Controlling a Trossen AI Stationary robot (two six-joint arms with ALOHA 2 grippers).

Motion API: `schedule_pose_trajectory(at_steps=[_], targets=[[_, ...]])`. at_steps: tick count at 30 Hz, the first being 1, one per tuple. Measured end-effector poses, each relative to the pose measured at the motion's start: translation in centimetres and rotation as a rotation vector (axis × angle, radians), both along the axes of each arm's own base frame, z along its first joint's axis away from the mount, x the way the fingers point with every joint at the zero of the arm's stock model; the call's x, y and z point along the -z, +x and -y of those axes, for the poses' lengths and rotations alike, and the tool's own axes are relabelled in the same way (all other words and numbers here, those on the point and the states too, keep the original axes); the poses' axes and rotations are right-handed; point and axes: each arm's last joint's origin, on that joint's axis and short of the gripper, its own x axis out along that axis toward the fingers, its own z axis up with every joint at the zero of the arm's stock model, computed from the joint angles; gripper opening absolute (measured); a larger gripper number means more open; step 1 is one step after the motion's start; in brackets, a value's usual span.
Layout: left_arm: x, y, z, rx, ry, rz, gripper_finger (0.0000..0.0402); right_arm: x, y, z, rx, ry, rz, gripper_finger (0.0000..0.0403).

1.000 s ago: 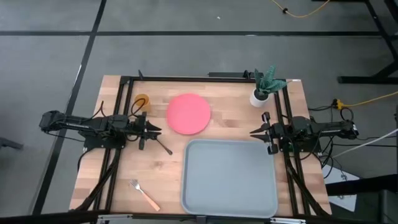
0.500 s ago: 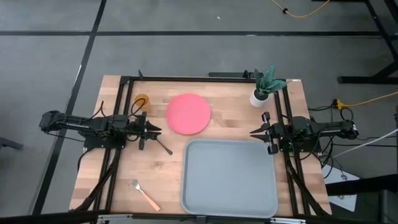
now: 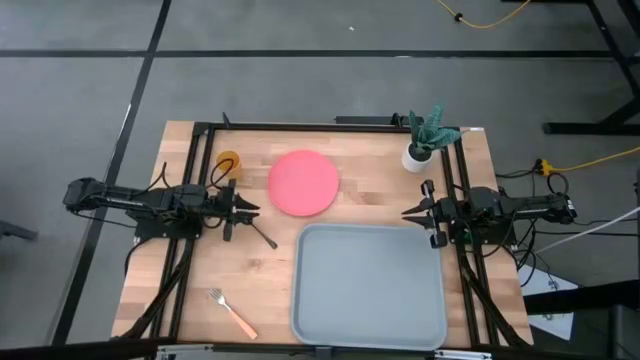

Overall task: Pick and place plate/cup/fork/spoon on tray
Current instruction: Put the yellow cup on the top left of the light blue serving tray

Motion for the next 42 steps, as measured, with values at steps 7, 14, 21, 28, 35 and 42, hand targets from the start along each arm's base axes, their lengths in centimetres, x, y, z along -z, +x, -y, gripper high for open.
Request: schedule_pose_trajectory(at_steps=[7, 14, 21, 28, 35, 42], targets=[[0.0, 0.0, 0.0, 0.000, -0.002, 0.000, 0.0082, 0.0, 0.0, 0.0, -0.001, 0.033, -0.004, 0.0056], [-1.0, 0.2, 0.0, -0.017, -0.036, 0.110, 0.0082, -0.4, 0.0, 0.0, -0.006, 0.126, 0.023, 0.0056], [-3.5, 0.1, -0.2, -0.067, -0.067, 0.372, 0.0082, -1.2, -0.1, 0.0, -0.011, 0.140, 0.106, 0.0056], [-4.7, -0.1, -0.3, -0.103, -0.075, 0.502, 0.0082, -1.6, -0.2, 0.0, -0.014, 0.148, 0.146, 0.0056], [-5.6, -0.4, -0.5, -0.173, -0.140, 0.596, 0.0082, -1.6, -0.2, 0.0, -0.014, 0.148, 0.147, 0.0056], [-8.7, 0.0, -0.1, -0.030, -0.136, 0.614, 0.0082, -1.6, -0.2, 0.0, -0.013, 0.147, 0.147, 0.0056]])
